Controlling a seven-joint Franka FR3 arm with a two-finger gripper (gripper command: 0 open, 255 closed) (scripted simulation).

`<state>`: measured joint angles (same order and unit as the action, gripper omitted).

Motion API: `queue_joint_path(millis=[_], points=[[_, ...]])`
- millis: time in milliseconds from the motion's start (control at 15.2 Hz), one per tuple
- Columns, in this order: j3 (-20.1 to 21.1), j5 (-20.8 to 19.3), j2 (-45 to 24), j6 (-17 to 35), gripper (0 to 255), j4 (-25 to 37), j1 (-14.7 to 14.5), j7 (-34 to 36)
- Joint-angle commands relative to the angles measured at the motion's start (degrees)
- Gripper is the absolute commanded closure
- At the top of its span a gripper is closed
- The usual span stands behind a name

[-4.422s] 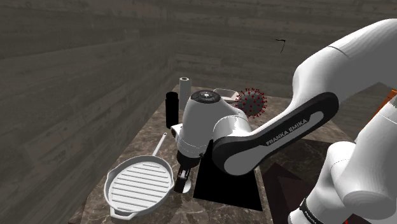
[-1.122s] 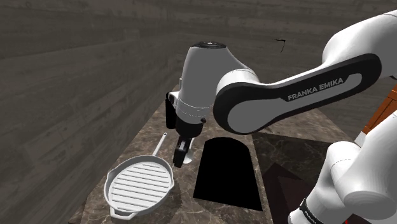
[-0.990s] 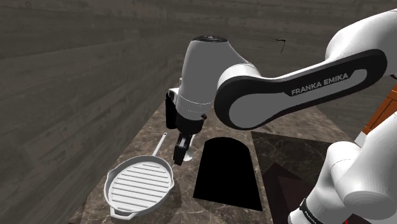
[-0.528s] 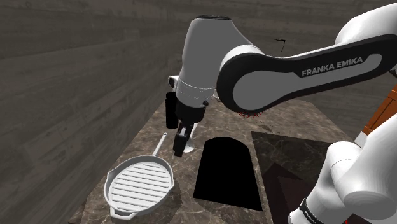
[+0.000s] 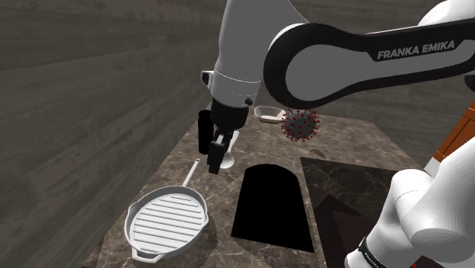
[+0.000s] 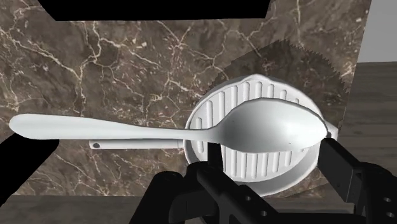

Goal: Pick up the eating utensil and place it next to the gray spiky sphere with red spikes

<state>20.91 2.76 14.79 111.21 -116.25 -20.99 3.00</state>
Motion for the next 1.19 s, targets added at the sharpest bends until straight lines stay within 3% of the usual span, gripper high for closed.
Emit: queue_joint_path(millis=[0,396,1122], points=[[-0.1,-0.1,-0.1,-1.6,255,1.7,0.1,-0.1],[-0.2,-0.2,-0.4,-5.8,255,6.2,0.2,-0.1],[-10.5,-0.2,0.0,-5.2,255,4.9,5.6,-15.8]])
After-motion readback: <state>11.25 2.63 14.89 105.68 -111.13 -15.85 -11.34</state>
